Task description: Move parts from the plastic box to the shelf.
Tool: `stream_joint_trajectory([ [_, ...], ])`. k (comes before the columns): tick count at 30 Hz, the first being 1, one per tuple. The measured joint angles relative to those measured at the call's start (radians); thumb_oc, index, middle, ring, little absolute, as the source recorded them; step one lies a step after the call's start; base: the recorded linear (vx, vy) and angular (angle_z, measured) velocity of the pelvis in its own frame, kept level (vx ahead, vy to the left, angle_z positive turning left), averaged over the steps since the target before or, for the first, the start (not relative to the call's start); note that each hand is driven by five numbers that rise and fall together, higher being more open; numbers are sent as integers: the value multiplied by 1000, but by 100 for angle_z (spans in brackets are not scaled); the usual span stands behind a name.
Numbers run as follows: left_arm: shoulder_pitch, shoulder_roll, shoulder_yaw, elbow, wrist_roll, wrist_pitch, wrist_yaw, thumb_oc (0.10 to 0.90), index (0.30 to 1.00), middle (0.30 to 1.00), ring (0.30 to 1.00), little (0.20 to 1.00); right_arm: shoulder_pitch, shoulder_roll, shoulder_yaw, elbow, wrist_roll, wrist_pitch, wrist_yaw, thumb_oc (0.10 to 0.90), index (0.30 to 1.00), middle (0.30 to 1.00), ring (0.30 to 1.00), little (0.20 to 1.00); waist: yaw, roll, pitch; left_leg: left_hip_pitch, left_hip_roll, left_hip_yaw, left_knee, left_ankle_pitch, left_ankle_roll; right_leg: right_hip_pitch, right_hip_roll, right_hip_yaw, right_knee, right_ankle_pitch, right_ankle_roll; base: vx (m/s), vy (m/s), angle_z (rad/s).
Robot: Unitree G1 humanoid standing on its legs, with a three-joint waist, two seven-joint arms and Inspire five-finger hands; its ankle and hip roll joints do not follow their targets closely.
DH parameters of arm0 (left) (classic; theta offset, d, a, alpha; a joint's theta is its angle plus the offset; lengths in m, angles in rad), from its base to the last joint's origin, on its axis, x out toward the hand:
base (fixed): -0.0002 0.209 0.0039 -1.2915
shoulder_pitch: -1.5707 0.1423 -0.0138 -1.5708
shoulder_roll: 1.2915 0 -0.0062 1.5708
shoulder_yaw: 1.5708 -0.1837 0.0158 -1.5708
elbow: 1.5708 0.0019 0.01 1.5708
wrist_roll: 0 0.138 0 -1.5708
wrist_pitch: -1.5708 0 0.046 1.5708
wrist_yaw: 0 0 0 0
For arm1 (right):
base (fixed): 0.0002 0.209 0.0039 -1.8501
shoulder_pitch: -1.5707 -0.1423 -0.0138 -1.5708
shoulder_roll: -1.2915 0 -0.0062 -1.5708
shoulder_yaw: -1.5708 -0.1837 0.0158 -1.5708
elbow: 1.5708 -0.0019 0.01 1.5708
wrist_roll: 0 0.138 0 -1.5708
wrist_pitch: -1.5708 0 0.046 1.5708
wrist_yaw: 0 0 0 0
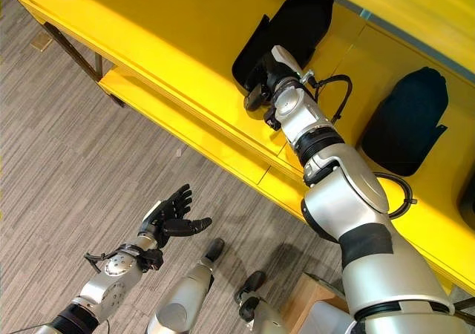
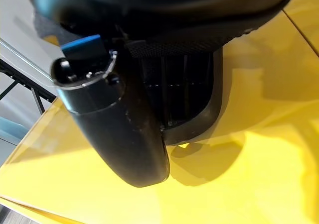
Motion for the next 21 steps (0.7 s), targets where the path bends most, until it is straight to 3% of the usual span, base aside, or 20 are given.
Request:
stream_joint_trajectory([
  [1,-1,0,-1,0,0,0,0,900,1000,1000,1000,1000,0,1,-1,0,0,0,0,563,528,528,528,528,0,0,0,0,0,0,0,0,0,0,0,0,1,0,0,0,0,0],
  [3,-3,0,-4,0,0,0,0,900,1000,1000,1000,1000,-1,1,-4,1,9,0,-2,900,1000,1000,1000,1000,0,0,0,0,0,0,0,0,0,0,0,0,2,-1,1,0,0,0],
  [21,-3,1,-20,0,0,0,-1,900,1000,1000,1000,1000,-13,9,-43,43,38,-12,-29,900,1000,1000,1000,1000,8,0,0,-3,1,-1,0,0,0,-27,-9,0,54,-31,-1,0,0,0],
])
